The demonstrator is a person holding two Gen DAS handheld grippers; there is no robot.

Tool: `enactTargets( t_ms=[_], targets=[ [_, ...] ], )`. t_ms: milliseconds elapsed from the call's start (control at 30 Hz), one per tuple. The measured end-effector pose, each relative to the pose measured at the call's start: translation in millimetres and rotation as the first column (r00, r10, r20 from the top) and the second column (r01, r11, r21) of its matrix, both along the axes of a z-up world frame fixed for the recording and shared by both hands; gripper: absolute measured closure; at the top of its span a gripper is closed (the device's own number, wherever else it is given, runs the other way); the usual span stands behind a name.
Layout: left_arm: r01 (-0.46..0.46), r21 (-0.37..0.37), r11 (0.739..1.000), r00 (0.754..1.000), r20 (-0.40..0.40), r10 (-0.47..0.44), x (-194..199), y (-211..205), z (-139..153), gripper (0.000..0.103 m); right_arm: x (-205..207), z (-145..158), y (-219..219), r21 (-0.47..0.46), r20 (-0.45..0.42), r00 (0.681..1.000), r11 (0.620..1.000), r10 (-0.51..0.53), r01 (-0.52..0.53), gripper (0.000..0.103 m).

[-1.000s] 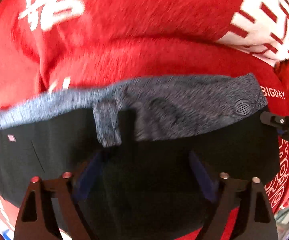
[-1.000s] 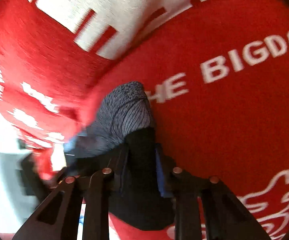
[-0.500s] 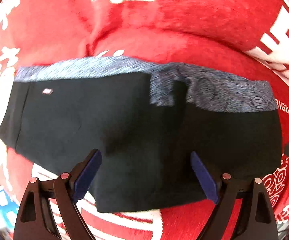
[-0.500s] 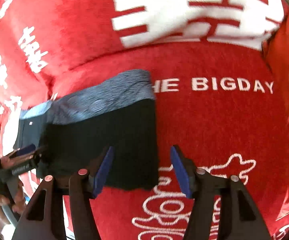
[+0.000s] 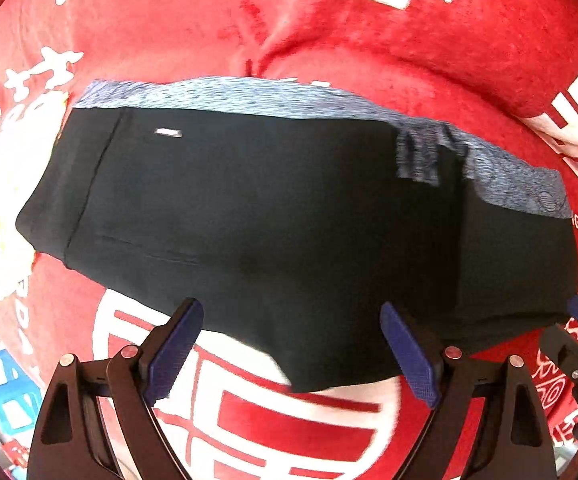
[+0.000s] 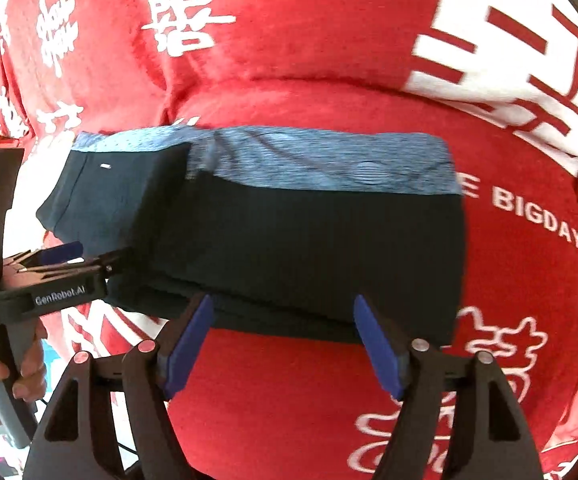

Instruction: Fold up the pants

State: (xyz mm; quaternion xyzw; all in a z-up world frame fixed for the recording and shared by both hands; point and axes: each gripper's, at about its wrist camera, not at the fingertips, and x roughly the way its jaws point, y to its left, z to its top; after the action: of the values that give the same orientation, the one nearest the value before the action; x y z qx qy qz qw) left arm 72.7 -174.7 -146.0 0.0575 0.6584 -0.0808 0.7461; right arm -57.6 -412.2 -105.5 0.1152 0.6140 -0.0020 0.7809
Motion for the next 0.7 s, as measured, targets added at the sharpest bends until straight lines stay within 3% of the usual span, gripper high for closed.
enactTargets(
  t_ms=[367,700],
  targets=[
    [-0.067,-0.049,0.997,0.998,-0.024,0.066,17,97,-4,0.012,41,-17,106,-0.010,-0.049,0.998,0.999,0.032,-0.033,0.026],
    [-0.155,-0.153,0.976,0.988,-0.026,0.153,20,154,-12,0.012,49,-44,139,-0.093,-0.106,0.991,0.992,0.076,-0.086,0.024]
  ],
)
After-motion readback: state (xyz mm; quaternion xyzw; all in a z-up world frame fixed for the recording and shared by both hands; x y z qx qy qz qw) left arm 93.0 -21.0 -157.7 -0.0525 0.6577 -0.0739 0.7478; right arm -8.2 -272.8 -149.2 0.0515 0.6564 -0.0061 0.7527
